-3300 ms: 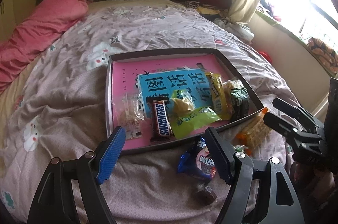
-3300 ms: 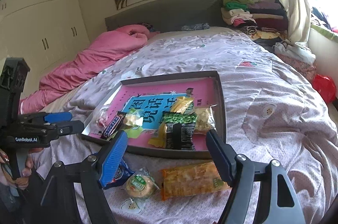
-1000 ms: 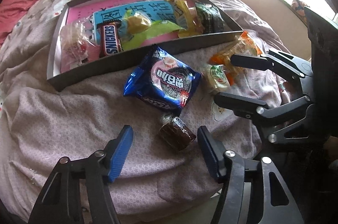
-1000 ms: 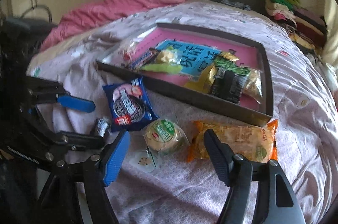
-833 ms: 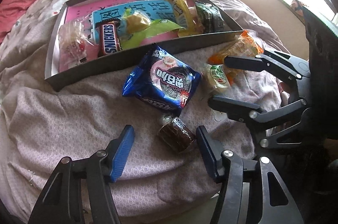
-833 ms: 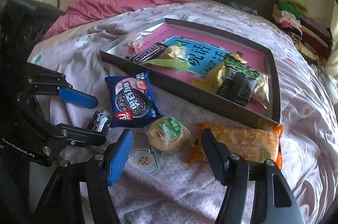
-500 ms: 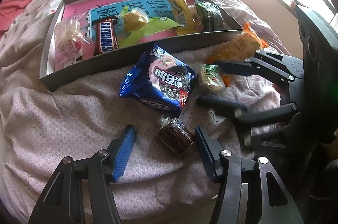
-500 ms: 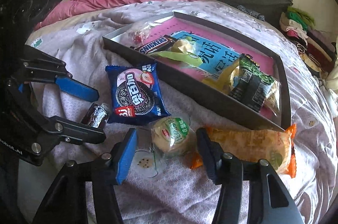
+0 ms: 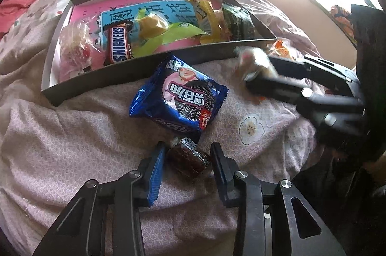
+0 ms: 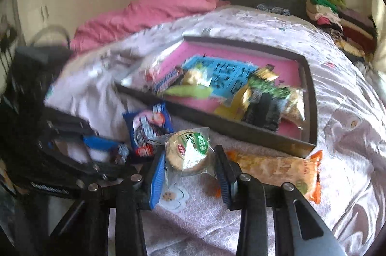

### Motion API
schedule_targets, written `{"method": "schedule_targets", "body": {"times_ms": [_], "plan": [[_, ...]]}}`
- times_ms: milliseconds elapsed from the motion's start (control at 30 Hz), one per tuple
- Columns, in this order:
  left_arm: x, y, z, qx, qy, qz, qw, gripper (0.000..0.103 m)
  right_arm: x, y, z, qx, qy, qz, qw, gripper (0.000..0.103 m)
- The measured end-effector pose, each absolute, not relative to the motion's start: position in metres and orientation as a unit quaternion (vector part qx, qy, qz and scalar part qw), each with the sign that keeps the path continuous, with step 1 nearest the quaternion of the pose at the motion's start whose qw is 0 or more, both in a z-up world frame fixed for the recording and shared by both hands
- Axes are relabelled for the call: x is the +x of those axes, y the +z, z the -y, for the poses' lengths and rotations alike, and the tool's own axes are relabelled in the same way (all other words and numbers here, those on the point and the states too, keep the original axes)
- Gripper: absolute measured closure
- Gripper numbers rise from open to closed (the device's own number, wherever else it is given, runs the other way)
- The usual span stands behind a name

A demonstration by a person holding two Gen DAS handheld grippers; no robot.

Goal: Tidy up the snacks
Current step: 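Grasp the brown wrapped chocolate with left gripper while right gripper grasps the round green-labelled cookie, then lift the chocolate and cookie toward the tray with both grippers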

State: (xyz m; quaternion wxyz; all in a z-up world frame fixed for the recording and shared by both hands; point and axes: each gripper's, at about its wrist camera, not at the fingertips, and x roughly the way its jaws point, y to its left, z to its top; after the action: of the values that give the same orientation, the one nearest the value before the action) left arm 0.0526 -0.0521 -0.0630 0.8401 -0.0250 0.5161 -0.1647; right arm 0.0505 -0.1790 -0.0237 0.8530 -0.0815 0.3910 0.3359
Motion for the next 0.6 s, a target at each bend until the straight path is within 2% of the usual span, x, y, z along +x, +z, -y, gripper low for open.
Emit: {"method": "schedule_targets", "body": {"times_ms": [267, 600], "plan": [[0.045, -0.041, 0.046, -0.026, -0.157, -0.491, 0.857, 0.064, 0.064, -0.004, 0.21, 0.01, 0.316, -0.373, 0.872, 0.064], [0.051, -0.019, 0.022, -0.052, -0.134, -0.459, 0.877, 0.064, 0.072, 0.005, 0.227, 0.04, 0.287, -0.36, 0.887, 0.064]]}}
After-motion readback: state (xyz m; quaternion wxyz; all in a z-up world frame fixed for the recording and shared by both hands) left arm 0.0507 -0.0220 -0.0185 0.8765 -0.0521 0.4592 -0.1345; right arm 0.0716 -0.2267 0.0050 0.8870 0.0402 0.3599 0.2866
